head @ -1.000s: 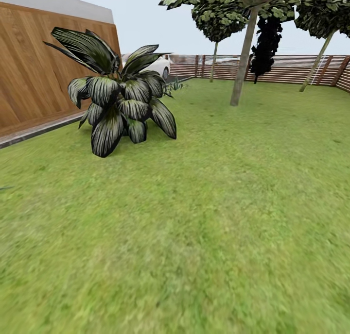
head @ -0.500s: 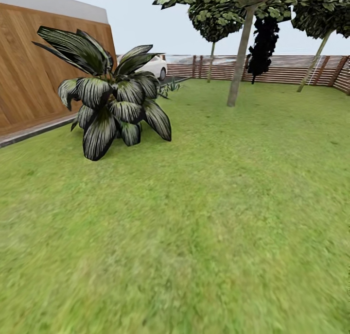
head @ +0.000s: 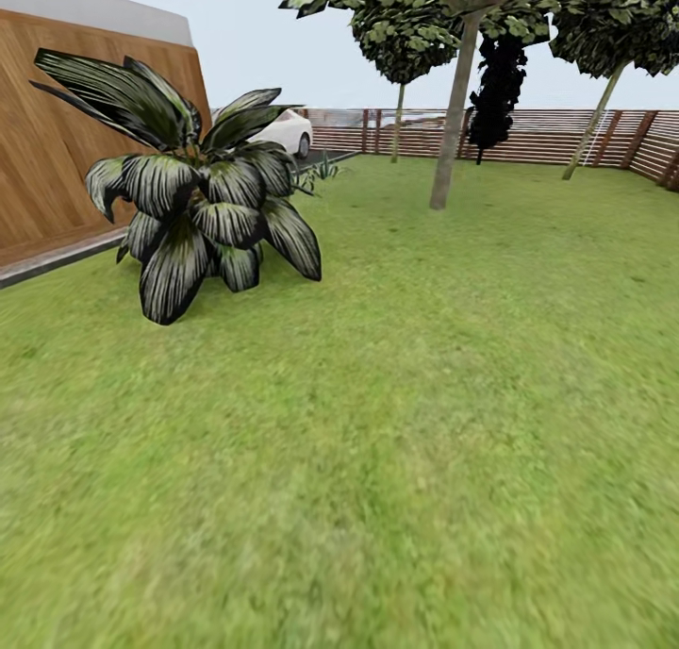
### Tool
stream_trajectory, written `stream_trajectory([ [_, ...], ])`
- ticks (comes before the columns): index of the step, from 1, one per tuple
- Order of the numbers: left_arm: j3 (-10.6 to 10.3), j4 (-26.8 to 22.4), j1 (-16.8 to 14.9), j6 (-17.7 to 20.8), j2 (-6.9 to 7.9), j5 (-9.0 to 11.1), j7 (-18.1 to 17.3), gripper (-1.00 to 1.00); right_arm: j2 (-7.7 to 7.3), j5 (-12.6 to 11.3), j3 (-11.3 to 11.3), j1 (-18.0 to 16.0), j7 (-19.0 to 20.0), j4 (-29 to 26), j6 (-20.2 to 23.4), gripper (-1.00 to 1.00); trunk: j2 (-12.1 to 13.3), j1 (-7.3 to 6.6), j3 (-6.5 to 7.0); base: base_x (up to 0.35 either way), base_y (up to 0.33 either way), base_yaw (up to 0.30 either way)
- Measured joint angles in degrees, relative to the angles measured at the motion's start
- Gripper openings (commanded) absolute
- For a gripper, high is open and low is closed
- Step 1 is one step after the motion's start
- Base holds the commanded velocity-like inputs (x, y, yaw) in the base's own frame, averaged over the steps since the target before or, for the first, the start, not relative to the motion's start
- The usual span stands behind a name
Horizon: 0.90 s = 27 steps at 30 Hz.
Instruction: Take the three Easter eggs out of the wicker basket on the lawn in the garden, then place them on the lawn next to a single tree (choose any tree) so that all three eggs are next to the same tree and none are left in the basket.
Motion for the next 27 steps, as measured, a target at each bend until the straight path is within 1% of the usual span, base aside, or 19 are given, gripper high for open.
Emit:
stream_trajectory([
  [10,0.0,0.0,0.0,-0.01,0.0,-0.02,0.0,1.0,-0.02,0.04,0.01,0.0,0.0,0.0,-0.01,1.0,0.0,0.0,0.17,0.328,-0.001,-0.026],
  [19,-0.01,-0.01,0.0,-0.01,0.0,-0.03,0.0,1.0,-0.04,-0.09,-0.09,0.0,0.0,-0.09,-0.04,1.0,0.0,0.0,0.85,0.329,-0.004,-0.108],
  [27,-0.02,0.0,0.0,0.01,0.0,-0.03,0.0,1.0,-0.05,-0.36,-0.35,0.0,0.0,-0.37,-0.08,1.0,0.0,0.0,1.45,0.329,-0.073,-0.123],
])
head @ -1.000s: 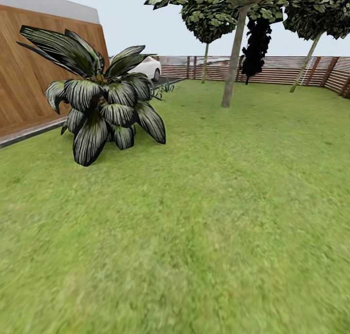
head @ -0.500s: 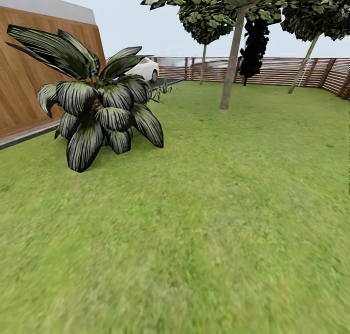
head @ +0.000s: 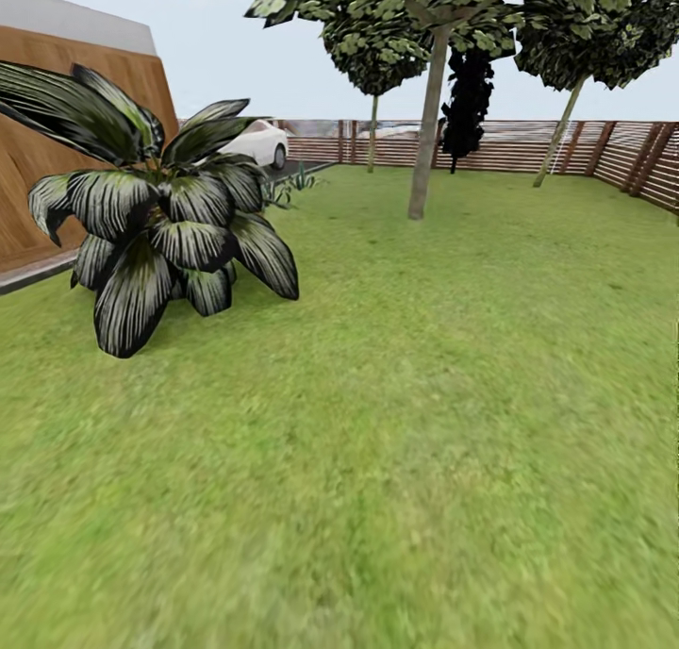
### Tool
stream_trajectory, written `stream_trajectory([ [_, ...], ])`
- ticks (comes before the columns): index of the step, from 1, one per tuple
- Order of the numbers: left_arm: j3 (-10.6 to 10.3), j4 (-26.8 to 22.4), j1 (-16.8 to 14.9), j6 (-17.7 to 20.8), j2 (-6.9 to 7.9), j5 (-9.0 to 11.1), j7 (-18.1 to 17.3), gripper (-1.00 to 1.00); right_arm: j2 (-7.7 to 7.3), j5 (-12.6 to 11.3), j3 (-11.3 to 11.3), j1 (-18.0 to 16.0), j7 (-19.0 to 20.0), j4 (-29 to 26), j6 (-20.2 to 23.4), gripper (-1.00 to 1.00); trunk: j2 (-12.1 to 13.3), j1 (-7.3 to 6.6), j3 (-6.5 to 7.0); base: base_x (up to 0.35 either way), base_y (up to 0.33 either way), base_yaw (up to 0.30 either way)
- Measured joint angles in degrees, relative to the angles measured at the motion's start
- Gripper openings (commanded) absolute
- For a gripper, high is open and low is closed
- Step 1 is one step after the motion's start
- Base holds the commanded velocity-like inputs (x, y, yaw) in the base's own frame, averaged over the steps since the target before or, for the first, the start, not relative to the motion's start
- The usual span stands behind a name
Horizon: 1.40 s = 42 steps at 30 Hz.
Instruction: Take the three Easter eggs out of the wicker basket on the lawn in the garden, then place them on the lawn next to a single tree (choose any tree) so that all three eggs are next to the same tree and none are left in the basket.
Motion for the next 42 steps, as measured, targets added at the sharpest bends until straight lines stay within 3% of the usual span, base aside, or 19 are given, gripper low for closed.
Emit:
stream_trajectory([
  [42,-0.09,-0.02,0.0,-0.9,0.09,0.03,0.0,1.0,0.0,-0.04,0.05,0.0,0.0,-0.04,0.0,1.0,0.01,0.02,0.14,0.272,-0.172,-0.005],
])
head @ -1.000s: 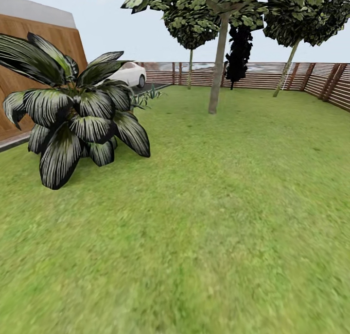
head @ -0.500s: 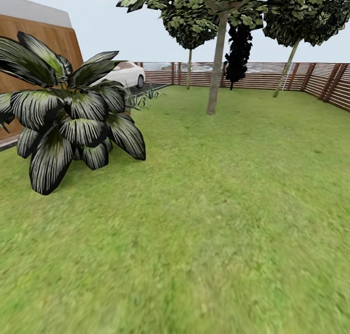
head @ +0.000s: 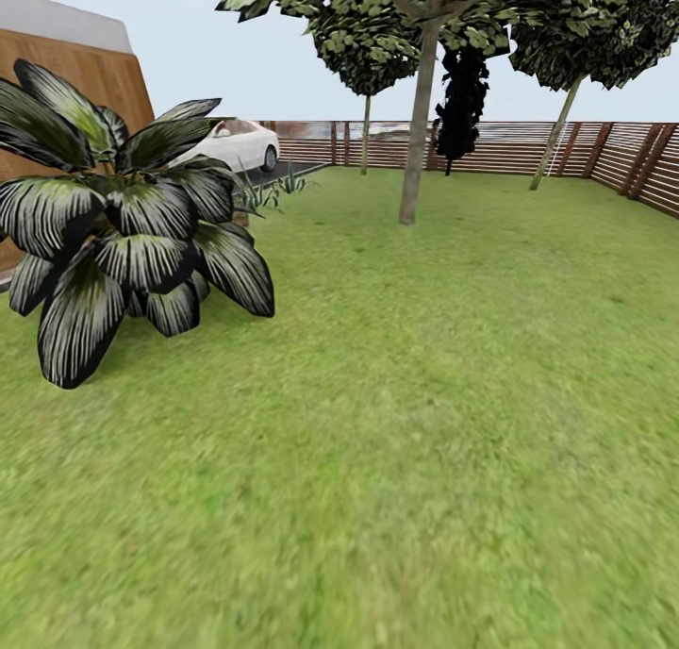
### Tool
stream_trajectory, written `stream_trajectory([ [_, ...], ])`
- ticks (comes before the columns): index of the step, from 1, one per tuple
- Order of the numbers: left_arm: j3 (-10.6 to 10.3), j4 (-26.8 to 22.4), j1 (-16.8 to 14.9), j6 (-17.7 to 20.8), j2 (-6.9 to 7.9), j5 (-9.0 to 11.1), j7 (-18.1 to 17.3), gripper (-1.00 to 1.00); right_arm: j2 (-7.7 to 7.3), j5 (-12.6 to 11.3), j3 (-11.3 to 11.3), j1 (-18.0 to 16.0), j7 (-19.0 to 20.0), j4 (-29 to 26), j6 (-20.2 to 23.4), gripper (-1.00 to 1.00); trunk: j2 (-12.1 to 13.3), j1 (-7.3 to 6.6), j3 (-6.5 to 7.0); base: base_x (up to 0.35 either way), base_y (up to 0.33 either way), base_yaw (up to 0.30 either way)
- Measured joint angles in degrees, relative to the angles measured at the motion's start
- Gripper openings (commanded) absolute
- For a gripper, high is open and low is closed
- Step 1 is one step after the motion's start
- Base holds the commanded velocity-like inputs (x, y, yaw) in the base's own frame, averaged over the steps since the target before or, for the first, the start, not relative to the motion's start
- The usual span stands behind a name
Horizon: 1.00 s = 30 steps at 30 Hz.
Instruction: Take the three Easter eggs out of the wicker basket on the lawn in the garden, then place them on the lawn next to a single tree (choose any tree) so that all three eggs are next to the same tree and none are left in the basket.
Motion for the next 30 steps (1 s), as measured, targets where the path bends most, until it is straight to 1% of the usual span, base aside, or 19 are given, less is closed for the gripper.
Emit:
stream_trajectory([
  [6,0.01,0.0,0.0,-0.01,-0.06,0.0,0.0,1.0,0.04,-0.02,0.01,0.0,0.0,0.03,0.02,1.0,0.0,0.01,0.0,0.055,-0.037,0.0],
  [12,-0.04,0.02,0.0,0.04,-0.08,-0.02,-0.04,1.0,0.05,0.0,0.0,0.0,0.0,0.06,0.01,1.0,0.0,-0.01,0.0,0.184,-0.106,0.0],
  [18,-0.06,0.02,0.0,0.05,-0.08,-0.04,-0.03,1.0,0.01,0.0,0.0,0.0,0.0,0.08,0.01,1.0,0.0,-0.01,0.0,0.27,-0.096,0.0],
  [30,-0.09,0.02,0.0,0.02,-0.08,-0.07,-0.02,1.0,0.04,-0.04,0.01,0.0,0.0,0.4,0.07,1.0,0.0,-0.02,0.0,0.32,-0.015,0.0],
])
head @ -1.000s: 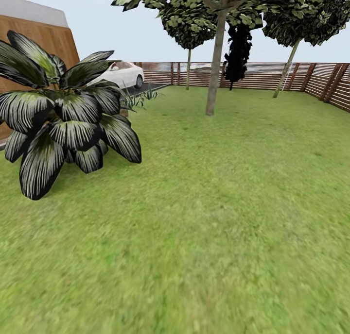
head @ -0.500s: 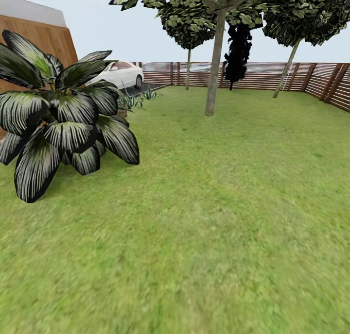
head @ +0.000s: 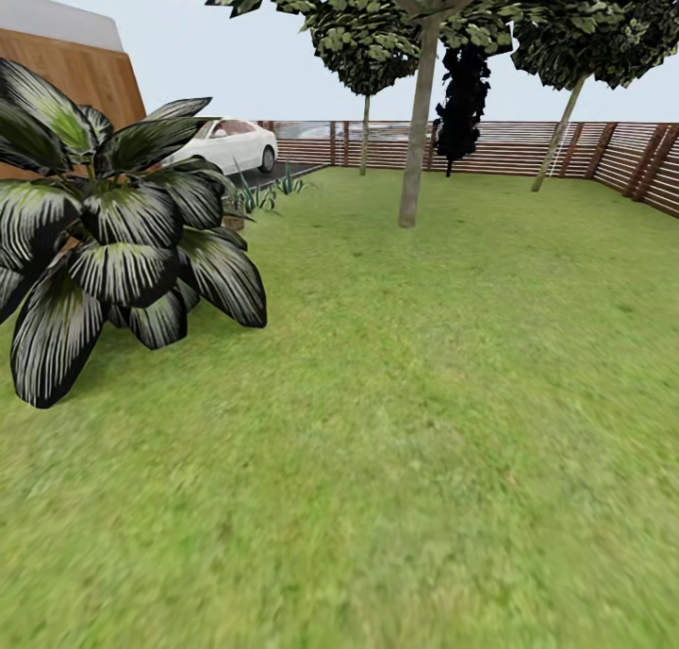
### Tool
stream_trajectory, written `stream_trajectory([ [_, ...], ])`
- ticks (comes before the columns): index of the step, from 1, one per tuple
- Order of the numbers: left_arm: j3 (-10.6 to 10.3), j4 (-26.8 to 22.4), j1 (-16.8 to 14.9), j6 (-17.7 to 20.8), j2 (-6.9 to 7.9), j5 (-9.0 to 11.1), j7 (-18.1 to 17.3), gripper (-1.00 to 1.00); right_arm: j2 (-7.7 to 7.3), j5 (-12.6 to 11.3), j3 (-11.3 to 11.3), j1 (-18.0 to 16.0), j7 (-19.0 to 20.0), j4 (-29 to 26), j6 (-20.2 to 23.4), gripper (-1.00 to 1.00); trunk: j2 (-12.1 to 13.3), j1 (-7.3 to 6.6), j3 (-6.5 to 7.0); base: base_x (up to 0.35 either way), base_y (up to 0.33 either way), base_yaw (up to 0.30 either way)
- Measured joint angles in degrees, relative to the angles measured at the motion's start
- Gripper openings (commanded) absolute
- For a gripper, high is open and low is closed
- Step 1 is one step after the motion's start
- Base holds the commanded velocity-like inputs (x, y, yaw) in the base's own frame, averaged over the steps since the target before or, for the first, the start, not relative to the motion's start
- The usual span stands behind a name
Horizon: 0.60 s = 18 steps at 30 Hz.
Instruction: Take the three Easter eggs out of the wicker basket on the lawn in the garden, then place them on the lawn next to a single tree (choose any tree) so that all three eggs are next to the same tree and none are left in the basket.
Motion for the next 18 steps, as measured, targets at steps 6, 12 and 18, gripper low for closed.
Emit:
stream_trajectory([
  [6,0.0,0.02,0.0,0.0,0.0,-0.01,0.0,1.0,-0.01,-0.03,-0.02,0.0,0.0,0.09,0.0,1.0,0.0,0.0,0.0,0.329,-0.021,0.0],
  [12,-0.01,0.03,0.0,0.0,0.0,-0.01,0.01,1.0,-0.04,-0.03,-0.25,0.0,0.0,0.04,0.0,1.0,0.0,0.0,0.0,0.323,-0.076,0.0],
  [18,-0.01,0.04,0.0,0.0,0.0,-0.01,0.02,1.0,-0.04,-0.03,-0.3,0.0,0.0,0.0,-0.04,1.0,0.0,0.0,0.0,0.31,-0.108,0.0],
])
